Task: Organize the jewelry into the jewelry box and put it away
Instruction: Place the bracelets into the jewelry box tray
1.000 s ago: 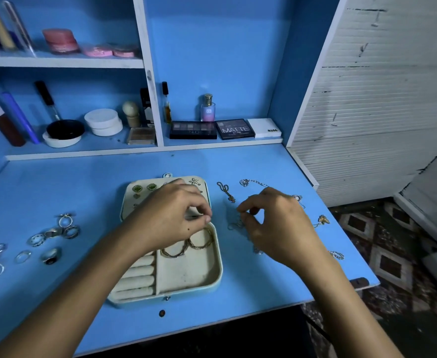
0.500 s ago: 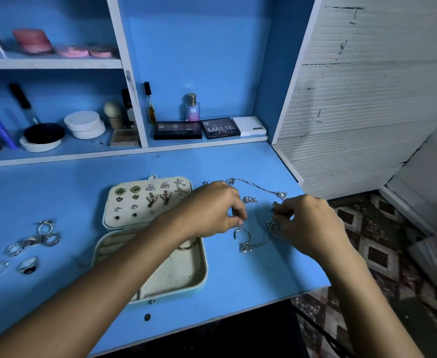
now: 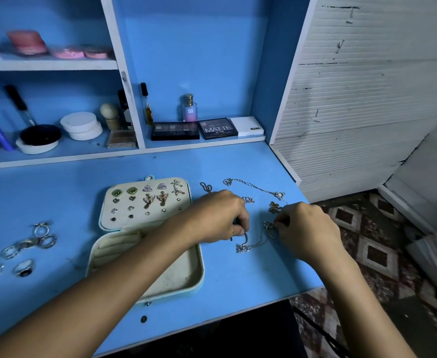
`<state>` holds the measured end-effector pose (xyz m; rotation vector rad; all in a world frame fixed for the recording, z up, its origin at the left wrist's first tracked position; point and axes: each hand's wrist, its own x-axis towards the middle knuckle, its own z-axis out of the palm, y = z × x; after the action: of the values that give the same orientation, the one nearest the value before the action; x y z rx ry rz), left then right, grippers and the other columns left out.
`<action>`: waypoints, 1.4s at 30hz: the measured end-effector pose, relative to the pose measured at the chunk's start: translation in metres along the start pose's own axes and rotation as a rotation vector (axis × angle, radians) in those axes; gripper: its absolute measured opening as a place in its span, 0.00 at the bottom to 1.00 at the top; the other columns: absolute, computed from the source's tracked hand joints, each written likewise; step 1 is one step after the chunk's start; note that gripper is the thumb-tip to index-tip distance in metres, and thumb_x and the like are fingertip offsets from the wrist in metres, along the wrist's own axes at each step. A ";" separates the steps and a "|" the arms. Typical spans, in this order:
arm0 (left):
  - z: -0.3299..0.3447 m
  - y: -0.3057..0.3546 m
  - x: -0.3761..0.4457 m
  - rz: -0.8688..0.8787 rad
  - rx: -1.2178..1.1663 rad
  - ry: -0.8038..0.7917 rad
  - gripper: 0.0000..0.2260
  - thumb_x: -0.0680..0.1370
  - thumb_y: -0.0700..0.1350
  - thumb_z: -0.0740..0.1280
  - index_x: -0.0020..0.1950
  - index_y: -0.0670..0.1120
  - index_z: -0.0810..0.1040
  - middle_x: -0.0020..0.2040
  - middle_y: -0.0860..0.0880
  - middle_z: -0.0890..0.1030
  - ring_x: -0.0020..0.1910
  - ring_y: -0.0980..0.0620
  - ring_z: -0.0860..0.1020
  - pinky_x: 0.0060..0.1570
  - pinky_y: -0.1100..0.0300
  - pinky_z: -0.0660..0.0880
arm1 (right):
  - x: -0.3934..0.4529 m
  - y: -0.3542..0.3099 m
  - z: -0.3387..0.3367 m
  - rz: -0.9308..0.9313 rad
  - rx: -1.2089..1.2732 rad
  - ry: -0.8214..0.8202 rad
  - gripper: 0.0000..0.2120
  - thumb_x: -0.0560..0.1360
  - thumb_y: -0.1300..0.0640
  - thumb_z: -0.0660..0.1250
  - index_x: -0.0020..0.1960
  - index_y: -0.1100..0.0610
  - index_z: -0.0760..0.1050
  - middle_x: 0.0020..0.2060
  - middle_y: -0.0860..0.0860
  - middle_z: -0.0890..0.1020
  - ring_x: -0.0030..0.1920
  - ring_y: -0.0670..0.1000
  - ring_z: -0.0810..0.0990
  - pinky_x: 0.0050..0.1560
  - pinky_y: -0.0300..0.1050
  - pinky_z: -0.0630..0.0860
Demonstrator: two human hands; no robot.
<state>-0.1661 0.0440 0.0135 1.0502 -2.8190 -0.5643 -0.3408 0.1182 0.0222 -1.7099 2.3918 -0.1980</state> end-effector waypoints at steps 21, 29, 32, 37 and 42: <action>-0.004 -0.003 -0.009 -0.013 -0.039 0.053 0.05 0.81 0.40 0.62 0.50 0.48 0.77 0.46 0.56 0.74 0.47 0.56 0.73 0.46 0.63 0.69 | 0.003 -0.001 0.007 -0.089 0.315 0.162 0.05 0.76 0.60 0.68 0.46 0.52 0.80 0.42 0.47 0.84 0.44 0.55 0.80 0.45 0.50 0.78; -0.036 -0.020 -0.046 -0.095 -0.150 0.248 0.06 0.79 0.39 0.67 0.49 0.48 0.81 0.43 0.59 0.77 0.41 0.67 0.75 0.41 0.73 0.67 | 0.000 -0.017 0.010 -0.157 0.478 0.178 0.05 0.78 0.59 0.69 0.46 0.50 0.82 0.36 0.43 0.81 0.34 0.44 0.76 0.36 0.43 0.68; -0.043 -0.025 -0.064 -0.131 -0.151 0.279 0.05 0.79 0.40 0.68 0.47 0.49 0.82 0.42 0.59 0.78 0.43 0.65 0.75 0.41 0.74 0.68 | -0.004 -0.023 0.012 -0.176 0.500 0.151 0.05 0.78 0.57 0.69 0.45 0.49 0.81 0.38 0.43 0.81 0.37 0.41 0.77 0.35 0.35 0.68; -0.044 -0.027 -0.091 -0.131 -0.099 0.286 0.05 0.76 0.39 0.71 0.46 0.50 0.82 0.40 0.59 0.78 0.44 0.60 0.76 0.42 0.74 0.68 | -0.011 -0.036 0.012 -0.224 0.578 0.113 0.05 0.78 0.58 0.69 0.47 0.51 0.83 0.37 0.41 0.80 0.43 0.38 0.74 0.35 0.26 0.69; -0.035 -0.022 -0.111 -0.124 -0.120 0.261 0.06 0.74 0.39 0.73 0.45 0.50 0.84 0.37 0.59 0.80 0.43 0.59 0.78 0.42 0.73 0.71 | -0.015 -0.047 0.012 -0.259 0.615 0.076 0.05 0.78 0.59 0.69 0.49 0.52 0.83 0.38 0.40 0.81 0.43 0.37 0.74 0.36 0.25 0.69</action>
<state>-0.0612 0.0893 0.0442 1.1859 -2.4783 -0.5545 -0.2900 0.1170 0.0223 -1.6974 1.8526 -0.9389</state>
